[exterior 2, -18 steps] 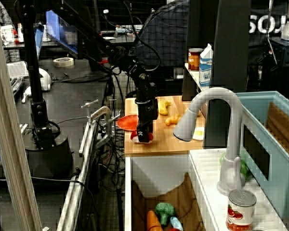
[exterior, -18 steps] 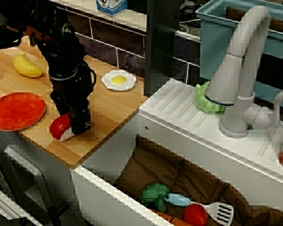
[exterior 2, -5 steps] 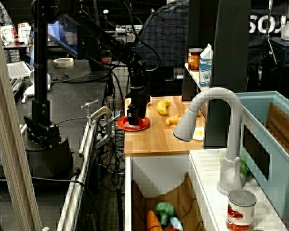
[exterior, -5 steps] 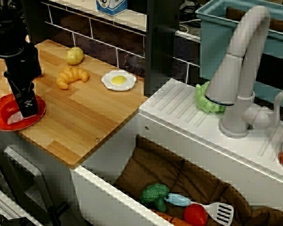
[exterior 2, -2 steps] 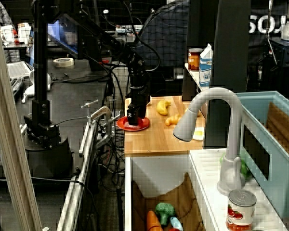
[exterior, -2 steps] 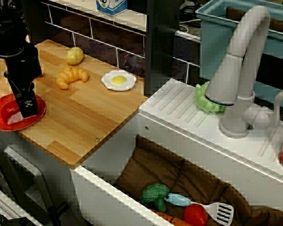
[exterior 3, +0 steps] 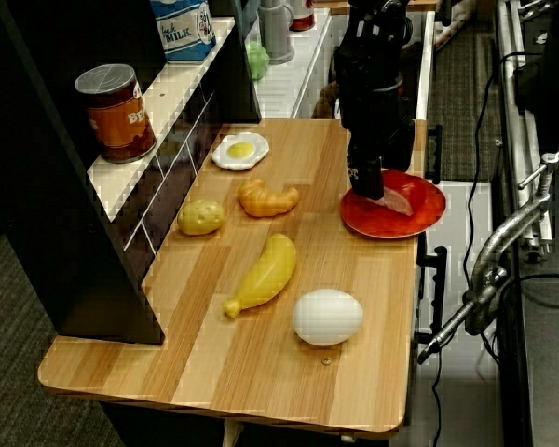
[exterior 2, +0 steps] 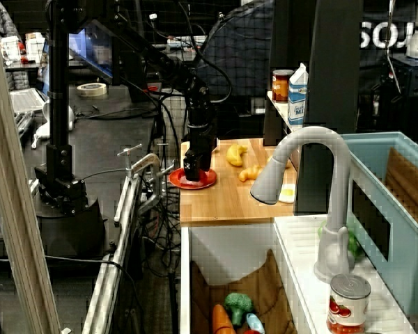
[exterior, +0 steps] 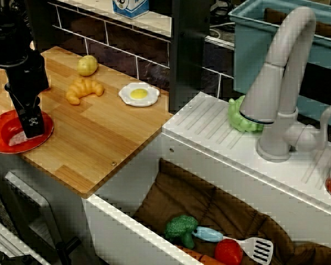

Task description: Put sushi on plate

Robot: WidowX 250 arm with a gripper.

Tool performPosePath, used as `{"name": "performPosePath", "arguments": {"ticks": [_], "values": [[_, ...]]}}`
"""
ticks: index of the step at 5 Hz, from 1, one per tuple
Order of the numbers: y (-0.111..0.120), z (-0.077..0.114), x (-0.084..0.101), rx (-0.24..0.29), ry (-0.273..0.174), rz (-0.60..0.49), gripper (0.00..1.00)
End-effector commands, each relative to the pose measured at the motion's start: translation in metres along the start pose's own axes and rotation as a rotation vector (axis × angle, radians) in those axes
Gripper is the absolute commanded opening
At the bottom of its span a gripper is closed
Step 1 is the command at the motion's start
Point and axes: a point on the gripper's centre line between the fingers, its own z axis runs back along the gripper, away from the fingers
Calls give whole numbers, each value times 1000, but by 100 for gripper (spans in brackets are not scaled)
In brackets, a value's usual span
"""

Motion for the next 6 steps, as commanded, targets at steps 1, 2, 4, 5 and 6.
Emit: {"name": "performPosePath", "arguments": {"ticks": [1, 2, 4, 5, 6], "values": [[3, 48, 31, -31, -33, 20, 100], [-12, 99, 46, -93, -76, 19, 100], [-37, 137, 38, -131, -130, -22, 100], [-37, 137, 38, -131, -130, -22, 100], [-37, 137, 38, -131, -130, -22, 100]]}}
